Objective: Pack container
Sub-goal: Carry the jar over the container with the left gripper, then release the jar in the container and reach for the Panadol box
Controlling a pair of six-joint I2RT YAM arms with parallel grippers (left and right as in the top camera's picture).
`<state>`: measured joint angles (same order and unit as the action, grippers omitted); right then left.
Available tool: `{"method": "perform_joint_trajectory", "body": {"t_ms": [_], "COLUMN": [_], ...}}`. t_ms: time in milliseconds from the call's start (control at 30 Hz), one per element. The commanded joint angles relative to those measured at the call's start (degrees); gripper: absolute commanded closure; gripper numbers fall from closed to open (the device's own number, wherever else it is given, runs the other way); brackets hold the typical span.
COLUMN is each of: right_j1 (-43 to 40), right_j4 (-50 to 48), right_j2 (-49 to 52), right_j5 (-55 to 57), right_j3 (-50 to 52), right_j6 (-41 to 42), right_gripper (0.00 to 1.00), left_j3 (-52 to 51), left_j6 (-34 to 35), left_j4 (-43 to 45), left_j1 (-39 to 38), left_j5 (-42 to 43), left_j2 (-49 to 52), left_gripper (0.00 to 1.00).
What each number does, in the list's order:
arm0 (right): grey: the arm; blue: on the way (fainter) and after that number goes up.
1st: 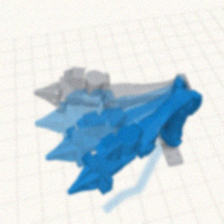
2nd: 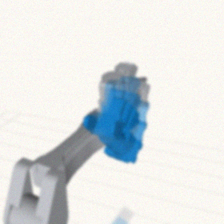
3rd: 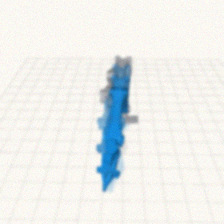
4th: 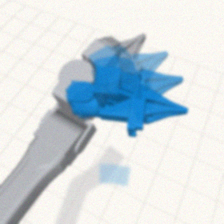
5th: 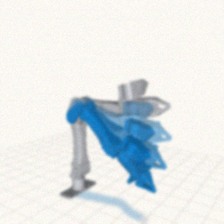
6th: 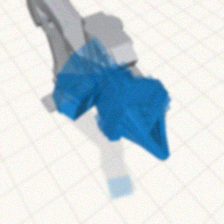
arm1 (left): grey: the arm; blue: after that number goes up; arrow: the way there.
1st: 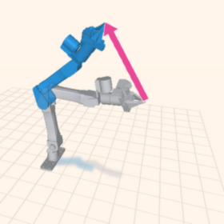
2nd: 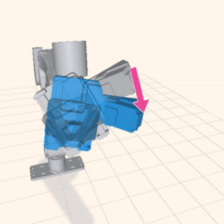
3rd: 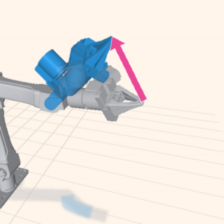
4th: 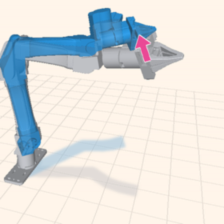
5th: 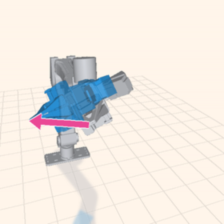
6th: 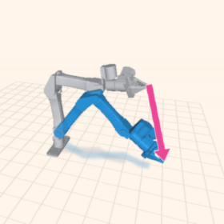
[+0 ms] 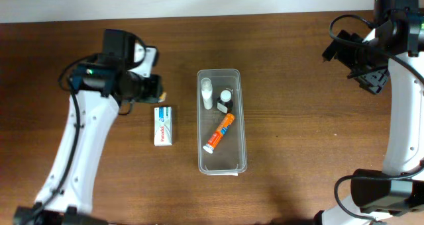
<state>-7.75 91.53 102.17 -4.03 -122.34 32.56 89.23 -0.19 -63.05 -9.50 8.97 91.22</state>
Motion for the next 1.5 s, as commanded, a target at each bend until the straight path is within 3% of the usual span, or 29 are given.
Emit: {"method": "perform_joint_trajectory", "body": {"t_ms": [0,167,433,767,1300,1367,1467], "right_j1": [-0.15,-0.15,-0.15,-0.15,-0.15,-0.15,-0.15], "right_j4": [0.0,0.0,0.0,0.0,0.0,0.0,0.0], "right_j2": [-1.53,-1.53,-1.53,-1.53,-1.53,-1.53,-1.53], "right_j5": [-0.07,-0.07,-0.07,-0.07,-0.07,-0.07,-0.07], "right_j3": [0.2,0.2,0.2,0.2,0.2,0.2,0.2], "right_j6": [0.11,0.11,0.11,0.11,0.11,0.11,0.11], "right_gripper": [0.01,0.02,0.02,0.02,0.02,0.01,0.01], "left_j3": [1.2,0.76,0.76,0.76,0.76,0.76,0.76], "left_j6": [3.34,7.17,9.88,9.99,9.94,9.97,9.97], "left_j4": [-0.2,1.55,4.24,8.55,10.56,10.56,10.54], "left_j1": [-6.34,-16.04,-23.26,-24.0,-24.0,-24.0,-24.0], "left_j5": [3.65,-1.4,-4.98,-10.93,-10.95,-10.93,-10.91], "left_j2": [-2.56,-0.46,7.91,18.67,27.67,27.69,27.69], "left_gripper": [0.76,0.76,0.76,0.76,0.75,0.65,0.59]}}
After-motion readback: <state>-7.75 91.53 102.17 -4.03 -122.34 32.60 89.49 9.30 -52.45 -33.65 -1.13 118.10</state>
